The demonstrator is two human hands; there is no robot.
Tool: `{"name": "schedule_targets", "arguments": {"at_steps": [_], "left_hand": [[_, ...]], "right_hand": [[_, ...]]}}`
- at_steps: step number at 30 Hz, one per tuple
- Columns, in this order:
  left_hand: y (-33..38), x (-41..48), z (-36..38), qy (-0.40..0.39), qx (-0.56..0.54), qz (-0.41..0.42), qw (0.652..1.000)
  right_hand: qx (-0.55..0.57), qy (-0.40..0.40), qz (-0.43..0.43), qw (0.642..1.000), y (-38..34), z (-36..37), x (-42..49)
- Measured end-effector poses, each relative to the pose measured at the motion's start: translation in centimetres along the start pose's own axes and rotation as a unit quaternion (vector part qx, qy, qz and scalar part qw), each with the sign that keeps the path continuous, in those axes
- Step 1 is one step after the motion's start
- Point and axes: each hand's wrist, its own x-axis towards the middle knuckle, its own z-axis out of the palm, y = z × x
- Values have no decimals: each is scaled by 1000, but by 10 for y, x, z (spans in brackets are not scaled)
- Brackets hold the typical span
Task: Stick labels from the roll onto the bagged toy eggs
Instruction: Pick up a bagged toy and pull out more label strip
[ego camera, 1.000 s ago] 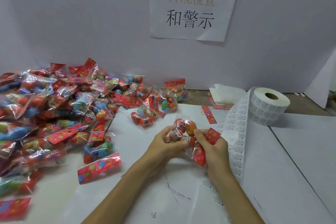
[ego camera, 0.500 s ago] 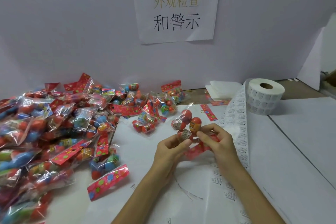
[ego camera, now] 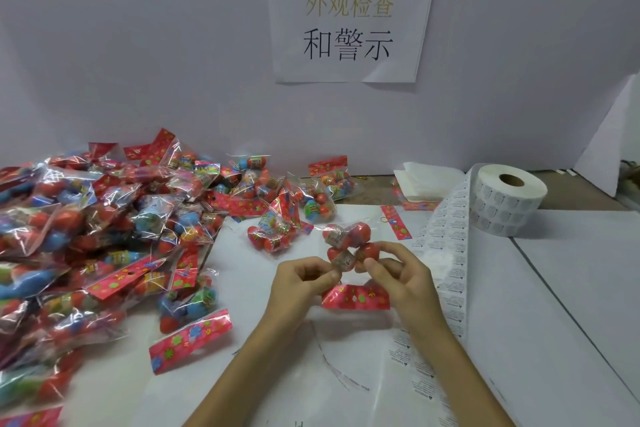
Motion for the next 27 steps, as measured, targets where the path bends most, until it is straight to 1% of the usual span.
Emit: {"name": "schedule_targets", "arguments": {"at_steps": [4,6,8,10,11,12,13,14,15,16,18,20,22,23,25,27], "left_hand": [[-1,0,-2,-9,12,9,1000],[0,1,-1,-10,21,18,1000],[0,0,2,26,32,45,998],[-2,-1,4,94,57,113,988],[-3,-2,4,124,67,153,978],[-3,-3,3,147,83,192,967],[-4,-3,2,164,111,234,952],[-4,-4,1,177,149,278,932],[-4,-6,1,185,185,318,911],[-4,-7,2,187,210,351,893],[-4,-9,5,183,233,385,874],[-5,-8,6,176,232,379,878],[-5,-7,5,169,208,323,907],[-4,-6,4,166,180,277,929],[-1,-3,2,154,91,169,969],[1,0,-1,116,-7,76,990]], "right_hand": [[-32,-26,-29,999,-1,-5,0],[-47,-25,-44,998,-2,-8,0],[-92,3,-66,994,-3,-9,1],[-144,39,-73,986,0,-9,4],[-132,36,-50,989,0,-8,5],[-69,20,-5,997,-1,-8,4],[25,-20,60,998,-3,-7,4],[108,-59,117,986,-4,-6,3],[163,-91,160,969,-4,-7,2],[174,-115,177,962,-3,-7,1],[144,-136,165,966,0,-5,0],[103,-115,140,978,2,-1,0],[101,-78,133,983,4,1,0],[107,-62,132,983,2,2,0],[112,-42,123,985,-1,1,-1],[125,-34,114,985,0,-2,0]]}}
